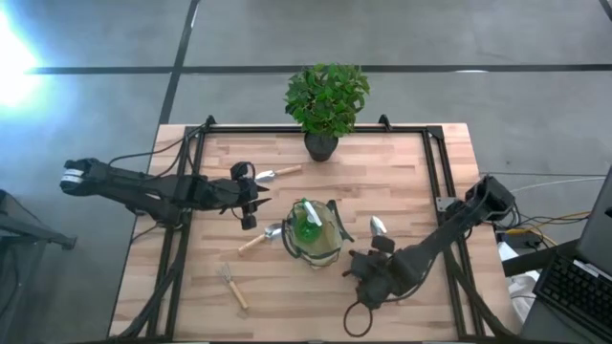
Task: Pick & Place Garden tools in Gardening bag
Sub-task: Put the red gloves into the green gardening bag
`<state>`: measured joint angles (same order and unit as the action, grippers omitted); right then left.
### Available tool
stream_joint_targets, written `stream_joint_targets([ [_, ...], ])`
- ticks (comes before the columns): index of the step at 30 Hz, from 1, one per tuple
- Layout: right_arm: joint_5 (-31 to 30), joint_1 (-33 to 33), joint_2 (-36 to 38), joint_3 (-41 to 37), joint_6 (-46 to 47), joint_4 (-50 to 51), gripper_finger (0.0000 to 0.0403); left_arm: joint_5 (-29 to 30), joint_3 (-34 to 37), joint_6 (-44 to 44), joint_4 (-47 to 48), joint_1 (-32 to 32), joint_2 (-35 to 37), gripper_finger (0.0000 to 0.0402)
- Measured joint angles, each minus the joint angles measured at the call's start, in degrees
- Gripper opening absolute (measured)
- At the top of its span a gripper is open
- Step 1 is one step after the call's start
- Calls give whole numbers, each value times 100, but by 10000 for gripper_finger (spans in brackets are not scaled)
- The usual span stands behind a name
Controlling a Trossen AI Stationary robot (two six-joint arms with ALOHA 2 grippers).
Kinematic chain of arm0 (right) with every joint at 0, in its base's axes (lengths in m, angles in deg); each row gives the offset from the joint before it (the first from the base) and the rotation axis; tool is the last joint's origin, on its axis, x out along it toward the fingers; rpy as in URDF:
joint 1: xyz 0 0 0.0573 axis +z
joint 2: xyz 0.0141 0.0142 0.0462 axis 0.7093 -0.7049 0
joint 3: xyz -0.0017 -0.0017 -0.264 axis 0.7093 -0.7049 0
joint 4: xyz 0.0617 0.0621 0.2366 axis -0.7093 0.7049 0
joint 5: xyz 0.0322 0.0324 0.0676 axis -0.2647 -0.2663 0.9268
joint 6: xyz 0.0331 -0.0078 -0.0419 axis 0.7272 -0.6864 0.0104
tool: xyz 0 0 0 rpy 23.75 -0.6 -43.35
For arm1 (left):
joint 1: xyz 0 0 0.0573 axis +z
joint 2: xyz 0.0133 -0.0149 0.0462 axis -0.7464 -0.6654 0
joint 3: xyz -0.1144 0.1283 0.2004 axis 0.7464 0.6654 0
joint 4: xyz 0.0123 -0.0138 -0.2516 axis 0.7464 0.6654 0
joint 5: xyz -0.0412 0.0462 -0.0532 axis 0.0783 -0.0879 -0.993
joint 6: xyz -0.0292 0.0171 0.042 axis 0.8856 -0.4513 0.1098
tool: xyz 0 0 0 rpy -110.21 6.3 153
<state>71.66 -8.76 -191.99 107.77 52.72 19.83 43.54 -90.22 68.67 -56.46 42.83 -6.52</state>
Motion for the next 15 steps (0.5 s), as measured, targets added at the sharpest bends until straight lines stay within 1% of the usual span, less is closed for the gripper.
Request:
stream_joint_targets([
  [7, -146, -97, -208, 0, -366, -187, 161, 0, 0, 0, 5, 0, 0, 126],
  [15, -134, -198, -441, -24, -578, -354, 138, 0, 0, 0, 20, 0, 0, 126],
])
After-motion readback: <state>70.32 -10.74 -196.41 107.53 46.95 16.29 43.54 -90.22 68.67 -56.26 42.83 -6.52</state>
